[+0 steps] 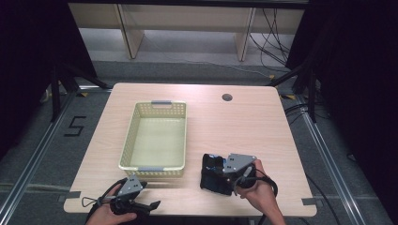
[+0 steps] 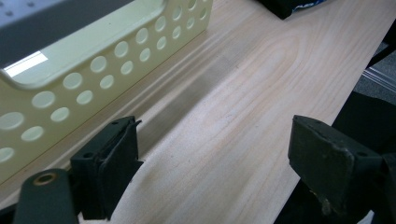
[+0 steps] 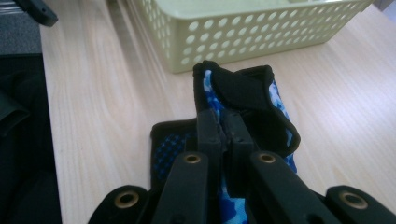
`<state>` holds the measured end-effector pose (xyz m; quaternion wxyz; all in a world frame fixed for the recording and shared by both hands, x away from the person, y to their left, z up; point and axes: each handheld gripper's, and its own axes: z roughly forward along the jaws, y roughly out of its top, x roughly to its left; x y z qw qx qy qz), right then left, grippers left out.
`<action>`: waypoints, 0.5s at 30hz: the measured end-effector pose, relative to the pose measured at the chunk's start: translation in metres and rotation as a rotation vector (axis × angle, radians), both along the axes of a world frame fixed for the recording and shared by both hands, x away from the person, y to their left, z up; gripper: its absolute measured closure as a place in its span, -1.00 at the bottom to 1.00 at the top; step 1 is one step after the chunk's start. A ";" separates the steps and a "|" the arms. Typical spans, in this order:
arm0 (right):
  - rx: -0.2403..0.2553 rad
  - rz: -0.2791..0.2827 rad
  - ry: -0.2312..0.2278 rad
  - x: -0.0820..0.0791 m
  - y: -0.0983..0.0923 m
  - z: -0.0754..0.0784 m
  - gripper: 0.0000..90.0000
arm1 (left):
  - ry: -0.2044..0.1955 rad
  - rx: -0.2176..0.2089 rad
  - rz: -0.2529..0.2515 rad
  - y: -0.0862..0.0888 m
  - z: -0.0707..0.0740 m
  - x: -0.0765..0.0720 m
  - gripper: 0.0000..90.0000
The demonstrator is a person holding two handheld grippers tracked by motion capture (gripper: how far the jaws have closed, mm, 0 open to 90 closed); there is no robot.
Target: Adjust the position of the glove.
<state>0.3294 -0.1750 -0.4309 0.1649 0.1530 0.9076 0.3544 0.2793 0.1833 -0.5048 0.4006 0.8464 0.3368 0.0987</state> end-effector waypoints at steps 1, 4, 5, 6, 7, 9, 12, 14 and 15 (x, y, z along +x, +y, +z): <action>-0.003 0.006 0.000 -0.001 0.000 -0.002 0.97 | -0.003 -0.006 0.001 0.000 -0.001 0.000 -0.64; -0.006 0.006 0.007 -0.003 0.000 -0.006 0.97 | 0.004 -0.002 -0.001 0.000 0.000 0.000 -0.64; -0.012 0.001 0.014 -0.004 -0.001 -0.010 0.97 | -0.012 0.016 -0.005 0.001 0.000 0.001 -0.64; -0.011 -0.004 0.031 -0.006 -0.001 -0.011 0.97 | -0.002 0.000 0.004 0.000 -0.001 0.000 -0.64; -0.011 -0.004 0.031 -0.006 -0.001 -0.011 0.97 | -0.002 0.000 0.004 0.000 -0.001 0.000 -0.64; -0.033 0.002 0.018 -0.008 0.001 -0.018 0.96 | -0.002 0.002 0.002 0.000 0.000 0.000 -0.64; -0.046 0.004 0.025 -0.009 0.002 -0.020 0.96 | -0.013 0.012 -0.015 0.000 0.000 0.001 -0.64; -0.047 0.000 0.023 -0.009 0.002 -0.023 0.96 | -0.013 0.017 -0.017 0.000 0.000 0.001 -0.64; -0.049 -0.011 0.026 -0.010 0.002 -0.024 0.96 | -0.011 0.002 -0.007 0.000 -0.001 0.001 -0.64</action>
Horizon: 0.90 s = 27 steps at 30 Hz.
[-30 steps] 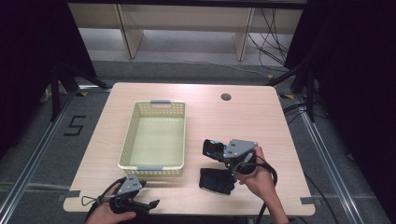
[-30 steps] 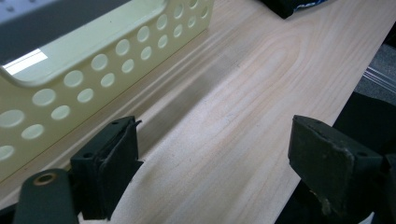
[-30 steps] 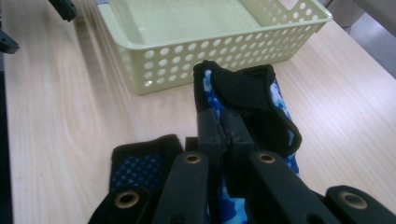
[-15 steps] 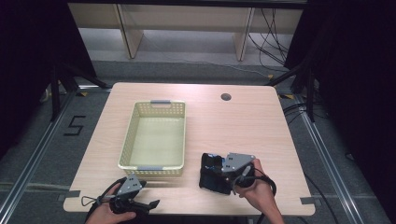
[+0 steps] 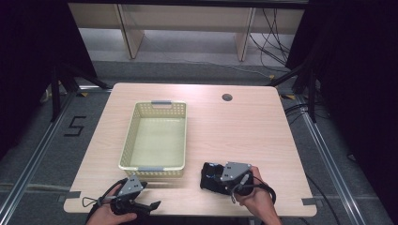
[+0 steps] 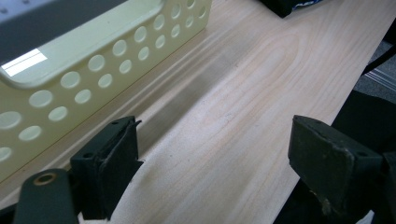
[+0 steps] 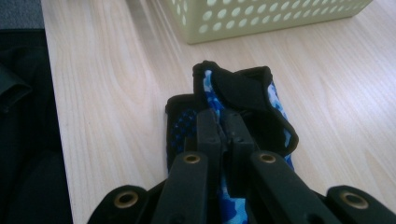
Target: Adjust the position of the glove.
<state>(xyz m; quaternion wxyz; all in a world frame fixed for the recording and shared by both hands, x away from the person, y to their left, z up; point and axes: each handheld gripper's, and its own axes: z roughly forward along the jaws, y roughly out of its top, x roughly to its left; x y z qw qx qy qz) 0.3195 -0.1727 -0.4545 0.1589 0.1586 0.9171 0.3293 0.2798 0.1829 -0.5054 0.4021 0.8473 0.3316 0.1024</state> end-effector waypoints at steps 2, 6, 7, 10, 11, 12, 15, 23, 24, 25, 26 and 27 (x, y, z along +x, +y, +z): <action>-0.017 -0.001 0.003 0.000 0.001 -0.002 0.96 | 0.004 -0.002 0.005 0.000 0.000 0.000 -0.64; -0.043 0.020 0.008 0.000 0.006 -0.010 0.96 | -0.005 0.030 -0.012 0.001 0.001 0.000 -0.64; -0.050 0.019 0.011 -0.001 0.008 -0.012 0.96 | -0.004 0.024 -0.008 0.001 0.001 0.000 -0.64; -0.064 0.025 0.024 -0.002 0.012 -0.017 0.94 | -0.005 0.024 -0.007 0.001 0.000 0.001 -0.64; -0.064 0.025 0.024 -0.002 0.012 -0.017 0.94 | -0.005 0.028 -0.009 0.001 0.001 0.001 -0.64; -0.059 0.025 0.033 -0.002 0.012 -0.019 0.93 | -0.005 0.025 -0.007 0.001 0.000 0.001 -0.64; -0.066 0.029 0.043 -0.003 0.013 -0.023 0.91 | 0.005 0.021 -0.001 0.000 0.000 0.000 -0.64; -0.061 0.021 0.056 -0.003 0.013 -0.028 0.74 | -0.003 0.031 -0.006 0.001 0.000 0.001 -0.64; -0.049 0.012 0.068 -0.003 0.013 -0.028 0.64 | 0.011 0.016 0.008 0.000 0.000 0.000 -0.64; -0.033 -0.005 0.073 -0.004 0.011 -0.028 0.55 | 0.008 0.016 0.004 0.000 0.000 0.000 -0.64; 0.022 -0.049 0.077 -0.005 0.006 -0.026 0.39 | -0.002 0.028 -0.016 0.001 0.001 0.000 -0.64; 0.022 -0.049 0.077 -0.005 0.006 -0.026 0.39 | -0.002 0.028 -0.016 0.001 0.001 0.000 -0.64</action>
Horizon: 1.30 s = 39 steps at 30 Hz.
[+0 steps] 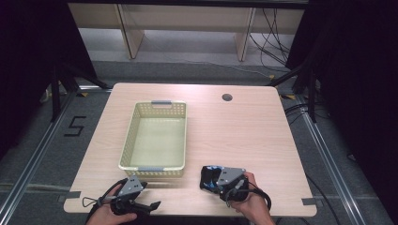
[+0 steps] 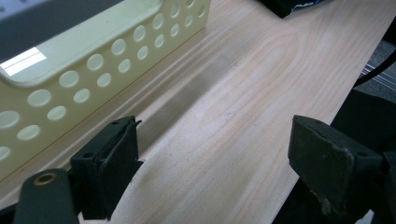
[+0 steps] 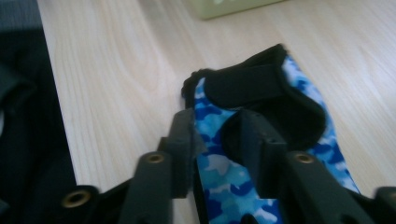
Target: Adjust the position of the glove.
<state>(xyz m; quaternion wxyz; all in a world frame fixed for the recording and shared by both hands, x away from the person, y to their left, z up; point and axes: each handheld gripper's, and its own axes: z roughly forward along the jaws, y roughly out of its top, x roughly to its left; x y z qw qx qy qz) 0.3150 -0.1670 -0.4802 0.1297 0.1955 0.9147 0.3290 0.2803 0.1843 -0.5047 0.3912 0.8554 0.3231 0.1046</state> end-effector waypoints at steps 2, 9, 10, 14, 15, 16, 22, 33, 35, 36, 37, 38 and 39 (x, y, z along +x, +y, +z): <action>0.067 -0.075 0.017 -0.001 -0.008 0.004 0.21 | 0.004 -0.028 0.014 -0.002 -0.001 -0.001 -0.64; 0.286 -0.489 0.116 -0.002 -0.060 0.002 -0.07 | 0.003 -0.021 0.011 -0.002 -0.001 -0.001 -0.64; 0.294 -0.524 0.138 -0.003 -0.065 -0.002 -0.08 | 0.003 -0.020 0.012 -0.002 -0.001 -0.001 -0.64; 0.310 -0.569 0.190 -0.002 -0.075 -0.010 -0.11 | 0.004 -0.006 0.008 -0.002 -0.001 0.000 -0.64; 0.305 -0.569 0.192 -0.002 -0.075 -0.010 -0.11 | 0.004 -0.006 0.008 -0.002 -0.002 0.000 -0.64; 0.303 -0.567 0.193 0.000 -0.076 -0.011 -0.12 | 0.004 -0.006 0.008 -0.002 -0.002 0.000 -0.64; 0.297 -0.572 0.234 0.005 -0.072 -0.018 -0.13 | 0.002 -0.002 0.010 -0.002 -0.002 0.000 -0.64; 0.193 -0.506 0.220 0.014 -0.058 -0.025 0.12 | 0.005 -0.003 0.008 -0.002 -0.002 0.000 -0.64; 0.177 -0.458 0.176 0.015 -0.056 -0.026 0.22 | 0.024 -0.018 0.013 -0.003 -0.003 -0.001 -0.64; 0.171 -0.422 0.167 0.015 -0.055 -0.026 0.31 | 0.025 -0.018 0.017 -0.003 -0.003 -0.001 -0.64; 0.178 -0.412 0.159 0.015 -0.055 -0.028 0.36 | 0.024 -0.013 0.000 -0.003 -0.003 0.000 -0.64; 0.188 -0.402 0.177 0.016 -0.055 -0.027 0.49 | 0.026 -0.020 0.001 -0.004 -0.003 0.000 -0.64; 0.195 -0.389 0.189 0.017 -0.055 -0.027 0.54 | 0.040 -0.052 0.016 -0.006 -0.003 -0.001 -0.64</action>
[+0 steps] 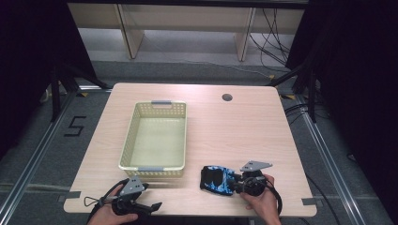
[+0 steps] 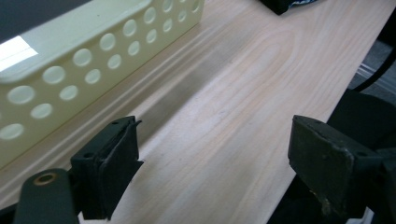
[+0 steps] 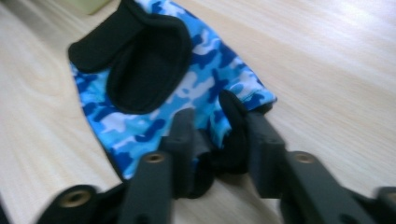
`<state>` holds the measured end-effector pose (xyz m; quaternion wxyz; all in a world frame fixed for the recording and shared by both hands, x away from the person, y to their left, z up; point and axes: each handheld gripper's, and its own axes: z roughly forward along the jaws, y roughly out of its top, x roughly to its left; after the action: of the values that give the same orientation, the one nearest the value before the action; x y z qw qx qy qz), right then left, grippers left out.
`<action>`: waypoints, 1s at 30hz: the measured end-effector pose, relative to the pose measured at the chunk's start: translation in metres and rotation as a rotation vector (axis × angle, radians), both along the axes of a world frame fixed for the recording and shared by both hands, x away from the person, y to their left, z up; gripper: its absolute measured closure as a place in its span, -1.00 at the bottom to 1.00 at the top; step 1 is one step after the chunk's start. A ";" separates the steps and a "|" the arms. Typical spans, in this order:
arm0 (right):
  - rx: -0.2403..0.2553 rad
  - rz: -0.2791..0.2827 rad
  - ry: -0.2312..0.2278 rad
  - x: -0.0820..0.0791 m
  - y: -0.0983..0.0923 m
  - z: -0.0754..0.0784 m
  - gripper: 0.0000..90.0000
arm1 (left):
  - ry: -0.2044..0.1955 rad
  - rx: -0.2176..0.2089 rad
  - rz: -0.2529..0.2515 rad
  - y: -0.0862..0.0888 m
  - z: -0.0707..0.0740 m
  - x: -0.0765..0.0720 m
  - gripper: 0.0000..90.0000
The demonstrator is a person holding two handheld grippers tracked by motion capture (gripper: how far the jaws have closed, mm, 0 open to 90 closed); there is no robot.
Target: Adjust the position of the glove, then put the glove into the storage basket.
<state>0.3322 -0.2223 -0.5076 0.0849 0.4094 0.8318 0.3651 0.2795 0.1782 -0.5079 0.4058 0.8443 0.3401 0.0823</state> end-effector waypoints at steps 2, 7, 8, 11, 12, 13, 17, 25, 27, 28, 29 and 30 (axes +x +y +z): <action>0.037 0.021 0.016 0.002 -0.001 -0.002 0.70 | 0.022 0.001 -0.013 -0.001 0.001 0.001 -0.62; 0.040 0.125 0.041 0.011 -0.007 -0.001 0.80 | 0.073 -0.062 -0.046 -0.018 0.002 0.003 -0.52; 0.041 0.145 0.026 0.013 -0.007 -0.002 0.80 | 0.093 -0.071 -0.047 -0.021 0.002 0.003 -0.50; 0.035 0.167 0.039 0.015 -0.008 -0.002 0.80 | 0.081 -0.070 -0.075 -0.037 0.002 0.007 -0.47; 0.038 0.169 0.042 0.015 -0.008 -0.001 0.80 | 0.090 -0.067 -0.073 -0.041 0.001 0.009 -0.47; 0.040 0.172 0.039 0.016 -0.008 -0.002 0.79 | 0.092 -0.056 -0.077 -0.044 0.001 0.011 -0.47; 0.033 0.176 0.024 0.015 -0.008 -0.001 0.78 | 0.083 -0.061 -0.090 -0.058 0.003 0.014 -0.47; 0.025 0.173 0.015 0.014 -0.007 -0.001 0.77 | 0.079 -0.069 -0.097 -0.070 0.005 0.016 -0.47; 0.020 0.176 0.009 0.014 -0.007 -0.001 0.77 | 0.069 -0.074 -0.104 -0.073 0.006 0.018 -0.47; 0.015 0.188 0.009 0.015 -0.007 -0.001 0.77 | 0.072 -0.079 -0.102 -0.075 0.007 0.019 -0.48; 0.015 0.188 0.009 0.015 -0.007 -0.001 0.77 | 0.083 -0.089 -0.093 -0.077 0.007 0.020 -0.48; 0.011 0.197 0.004 0.016 -0.007 0.000 0.77 | 0.096 -0.093 -0.086 -0.079 0.007 0.021 -0.48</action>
<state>0.3477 -0.2293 -0.5080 0.0446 0.3270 0.8661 0.3754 0.3000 0.0995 -0.5005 0.4310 0.8413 0.3261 0.0083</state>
